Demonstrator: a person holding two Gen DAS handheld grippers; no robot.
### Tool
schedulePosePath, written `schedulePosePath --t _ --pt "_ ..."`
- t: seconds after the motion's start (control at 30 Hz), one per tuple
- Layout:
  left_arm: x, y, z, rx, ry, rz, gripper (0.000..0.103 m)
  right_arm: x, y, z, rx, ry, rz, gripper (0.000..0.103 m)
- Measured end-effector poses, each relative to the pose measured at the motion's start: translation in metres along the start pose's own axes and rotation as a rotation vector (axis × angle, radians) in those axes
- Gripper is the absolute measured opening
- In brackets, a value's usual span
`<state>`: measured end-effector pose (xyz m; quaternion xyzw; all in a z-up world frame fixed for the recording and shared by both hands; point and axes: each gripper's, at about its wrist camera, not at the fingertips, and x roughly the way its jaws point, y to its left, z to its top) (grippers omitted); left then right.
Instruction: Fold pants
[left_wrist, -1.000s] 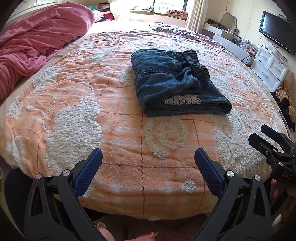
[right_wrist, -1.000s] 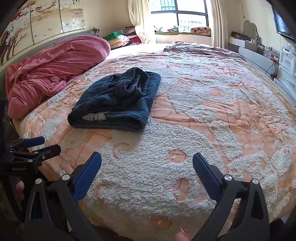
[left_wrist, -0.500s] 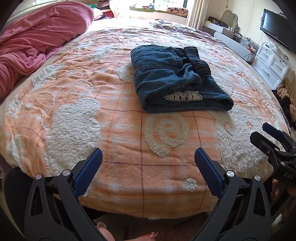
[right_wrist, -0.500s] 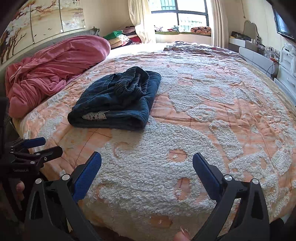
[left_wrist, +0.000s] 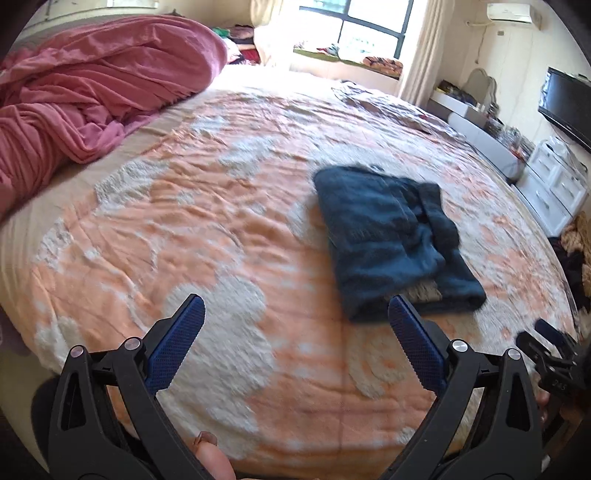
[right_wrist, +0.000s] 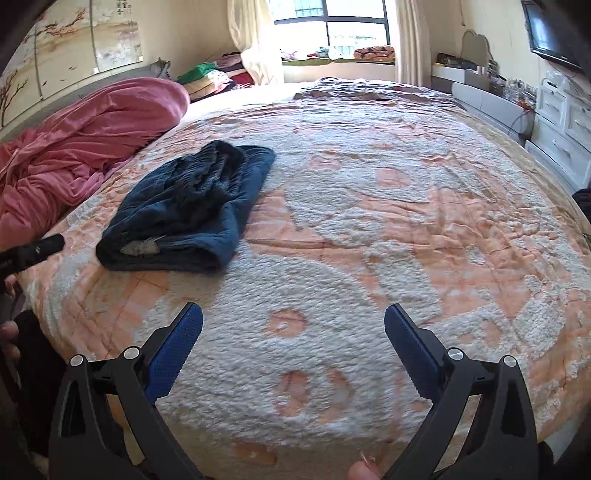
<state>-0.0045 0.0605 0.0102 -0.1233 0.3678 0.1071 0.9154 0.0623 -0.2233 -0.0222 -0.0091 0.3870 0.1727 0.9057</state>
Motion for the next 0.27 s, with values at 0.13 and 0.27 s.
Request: schedulePosePath --t 0.13,0.27 --pt "0.048 0.042 0.046 0.004 0.039 0.145 0.094 -0.001 -0.06 0.023 0.093 -0.012 -0.086 0.098" --pt "0.104 0.081 0.084 -0.024 0.103 0.198 0.094 0.01 -0.143 0.054 0.162 -0.001 -0.236 0.098"
